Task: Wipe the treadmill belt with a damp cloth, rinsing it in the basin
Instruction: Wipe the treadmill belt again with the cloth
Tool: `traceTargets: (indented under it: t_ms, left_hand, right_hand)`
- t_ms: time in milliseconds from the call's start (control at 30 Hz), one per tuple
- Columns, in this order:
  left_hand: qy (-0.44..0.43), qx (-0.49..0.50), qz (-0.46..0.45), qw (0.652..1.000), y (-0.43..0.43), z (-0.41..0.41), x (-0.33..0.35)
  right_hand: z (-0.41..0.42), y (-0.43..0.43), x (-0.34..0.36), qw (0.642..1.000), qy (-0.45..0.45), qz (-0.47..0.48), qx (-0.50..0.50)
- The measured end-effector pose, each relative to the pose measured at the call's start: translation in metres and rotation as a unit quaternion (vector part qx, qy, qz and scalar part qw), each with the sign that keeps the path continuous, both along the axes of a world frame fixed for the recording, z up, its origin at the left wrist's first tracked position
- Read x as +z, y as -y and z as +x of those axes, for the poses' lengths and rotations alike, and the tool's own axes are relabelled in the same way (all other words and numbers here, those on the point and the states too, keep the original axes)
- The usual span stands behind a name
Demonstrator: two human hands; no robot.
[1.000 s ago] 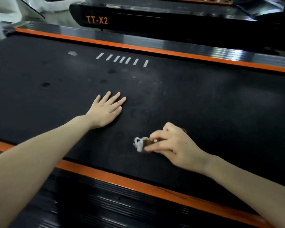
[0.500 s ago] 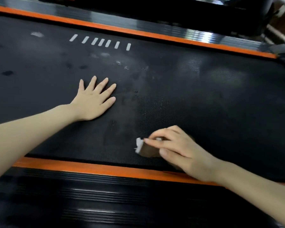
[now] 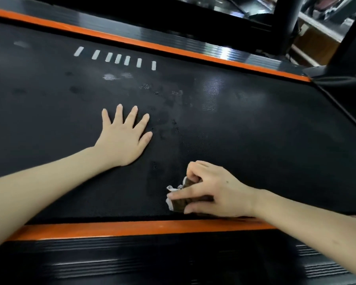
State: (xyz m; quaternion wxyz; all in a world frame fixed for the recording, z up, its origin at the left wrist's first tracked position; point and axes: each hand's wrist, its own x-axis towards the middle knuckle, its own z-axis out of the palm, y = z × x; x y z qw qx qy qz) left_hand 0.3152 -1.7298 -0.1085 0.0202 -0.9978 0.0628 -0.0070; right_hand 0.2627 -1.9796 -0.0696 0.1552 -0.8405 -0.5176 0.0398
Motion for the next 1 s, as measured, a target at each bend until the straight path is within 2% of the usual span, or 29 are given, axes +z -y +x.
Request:
traceTargets:
  t_ms: [133, 367, 567, 767, 900, 967, 1000]
  left_hand:
    - [0.003, 0.001, -0.008, 1.000, 0.001, 0.001, -0.001]
    - [-0.006, -0.003, -0.023, 1.000, -0.004, -0.001, 0.001]
    - [0.007, 0.003, -0.011, 1.000, 0.001, -0.002, -0.001]
    - [-0.007, 0.012, 0.008, 1.000, 0.004, -0.001, 0.001]
    - [-0.011, -0.037, -0.079, 0.996, -0.024, 0.015, 0.011]
    - [-0.006, -0.021, -0.124, 0.992, -0.050, 0.024, 0.016]
    - [-0.009, 0.003, -0.115, 0.993, -0.059, 0.026, 0.015]
  right_hand:
    - [-0.005, -0.007, 0.001, 0.999, 0.014, -0.007, -0.028]
    - [-0.007, 0.018, 0.002, 0.996, -0.020, -0.011, -0.083]
    - [0.002, 0.056, 0.002, 0.979, -0.041, 0.031, -0.197]
    - [-0.001, -0.039, -0.013, 0.982, -0.021, 0.121, -0.144]
    - [0.003, -0.082, -0.017, 0.980, 0.013, 0.139, -0.144]
    - [0.003, -0.081, -0.016, 0.975, 0.040, 0.146, -0.163]
    - [0.000, -0.078, -0.014, 0.975, 0.059, 0.143, -0.162]
